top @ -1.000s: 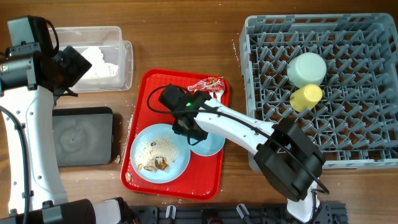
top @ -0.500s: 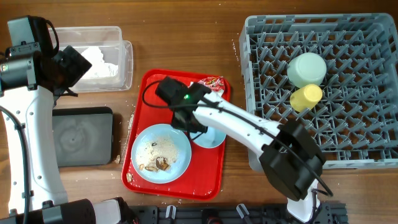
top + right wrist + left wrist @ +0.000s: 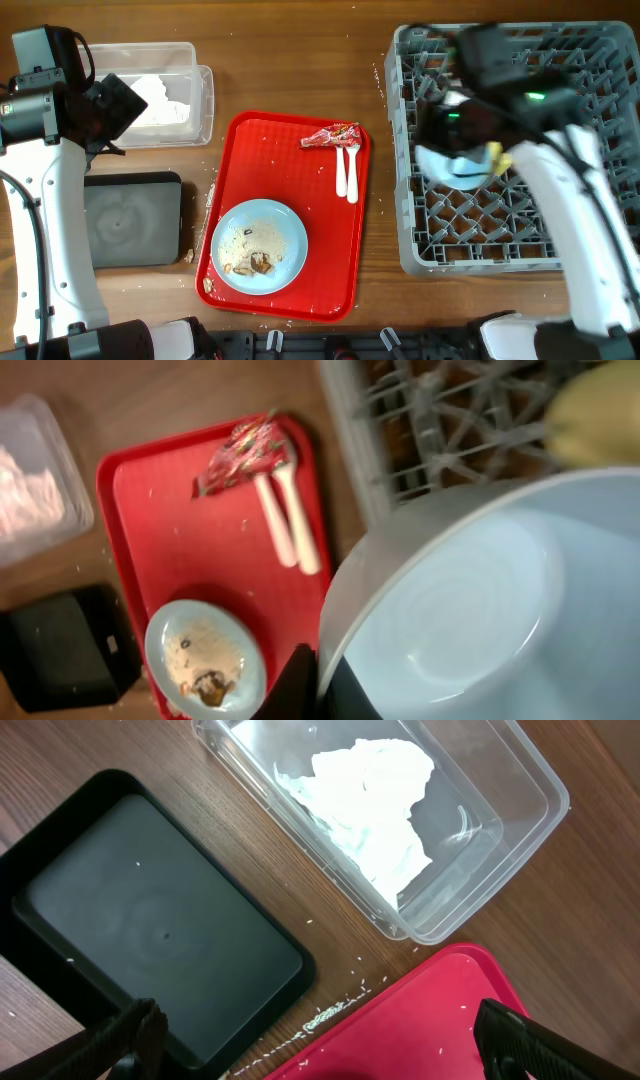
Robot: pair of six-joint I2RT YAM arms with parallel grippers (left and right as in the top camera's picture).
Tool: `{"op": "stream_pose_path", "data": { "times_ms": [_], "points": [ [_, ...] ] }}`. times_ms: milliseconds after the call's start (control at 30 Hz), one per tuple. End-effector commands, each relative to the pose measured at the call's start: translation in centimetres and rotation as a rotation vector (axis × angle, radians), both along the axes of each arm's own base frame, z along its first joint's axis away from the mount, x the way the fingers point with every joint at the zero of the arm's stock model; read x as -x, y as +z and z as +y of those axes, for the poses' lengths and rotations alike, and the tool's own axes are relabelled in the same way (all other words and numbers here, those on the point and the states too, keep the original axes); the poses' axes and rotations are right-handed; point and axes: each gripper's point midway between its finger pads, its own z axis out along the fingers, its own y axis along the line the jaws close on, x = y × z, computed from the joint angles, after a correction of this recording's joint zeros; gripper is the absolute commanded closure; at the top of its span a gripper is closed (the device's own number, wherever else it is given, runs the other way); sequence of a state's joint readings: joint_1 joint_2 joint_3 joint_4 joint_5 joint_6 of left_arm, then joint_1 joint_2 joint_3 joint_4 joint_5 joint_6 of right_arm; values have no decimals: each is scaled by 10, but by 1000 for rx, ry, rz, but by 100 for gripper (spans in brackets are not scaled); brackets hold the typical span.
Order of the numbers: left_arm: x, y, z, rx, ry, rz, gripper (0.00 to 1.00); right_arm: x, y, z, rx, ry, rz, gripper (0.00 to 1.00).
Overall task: Sort waste into correct bins and load items into the dishwasher rack
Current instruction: 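Lift the light blue bowl and lower it into the rack's front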
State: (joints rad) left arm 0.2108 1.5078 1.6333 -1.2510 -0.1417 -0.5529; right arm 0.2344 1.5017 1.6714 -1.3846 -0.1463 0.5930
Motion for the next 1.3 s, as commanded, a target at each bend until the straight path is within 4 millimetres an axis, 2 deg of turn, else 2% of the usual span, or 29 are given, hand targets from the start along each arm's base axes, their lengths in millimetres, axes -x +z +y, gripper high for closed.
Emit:
{"op": "stream_pose_path", "data": {
  "times_ms": [0,67,233,433,567,667,1000,1267],
  "points": [
    [1,1,3,-5,15,-3,0,8,15,-22,-31,92,-61,96],
    [1,1,3,-5,15,-3,0,14,9,-23,-128,175,-53,96],
    [1,1,3,-5,15,-3,0,26,2,-8,-441,332,-84,96],
    [1,1,3,-5,15,-3,0,33,-12,-21,-684,325,-168,96],
    [1,1,3,-5,15,-3,0,41,-40,-41,-724,220,-134,96],
    [1,1,3,-5,15,-3,0,48,-55,-44,-778,192,-132,96],
    [1,1,3,-5,15,-3,0,44,-51,-40,-868,196,-182,96],
    [1,1,3,-5,15,-3,0,50,-79,-44,-803,199,-104,96]
  ]
}}
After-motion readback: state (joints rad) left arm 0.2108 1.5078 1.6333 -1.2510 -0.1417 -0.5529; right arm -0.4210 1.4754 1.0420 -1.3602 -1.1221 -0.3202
